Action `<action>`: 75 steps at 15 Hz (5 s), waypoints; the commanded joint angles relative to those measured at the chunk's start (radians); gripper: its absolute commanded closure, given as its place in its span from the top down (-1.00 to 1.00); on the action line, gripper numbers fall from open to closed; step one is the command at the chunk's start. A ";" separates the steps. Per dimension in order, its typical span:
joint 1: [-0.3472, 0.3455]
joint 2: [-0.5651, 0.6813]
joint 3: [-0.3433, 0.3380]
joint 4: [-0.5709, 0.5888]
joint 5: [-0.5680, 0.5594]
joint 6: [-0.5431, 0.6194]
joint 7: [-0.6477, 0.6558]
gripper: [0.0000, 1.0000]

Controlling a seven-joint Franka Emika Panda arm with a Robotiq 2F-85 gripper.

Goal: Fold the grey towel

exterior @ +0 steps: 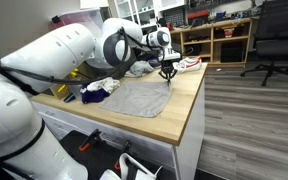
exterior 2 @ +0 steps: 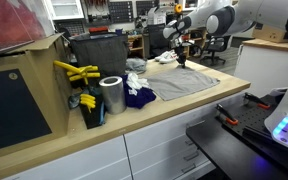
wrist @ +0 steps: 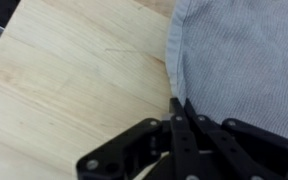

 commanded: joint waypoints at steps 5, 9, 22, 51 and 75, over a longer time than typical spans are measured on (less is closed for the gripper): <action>0.010 -0.042 -0.052 0.078 -0.044 0.006 -0.001 -0.98; 0.021 -0.063 -0.069 0.086 -0.067 -0.013 0.008 -0.98; 0.090 -0.083 -0.070 0.049 -0.080 -0.168 0.069 -0.98; 0.154 -0.129 -0.031 -0.131 -0.071 -0.148 0.133 -0.98; 0.137 -0.691 0.172 -1.109 -0.070 0.149 0.076 -0.98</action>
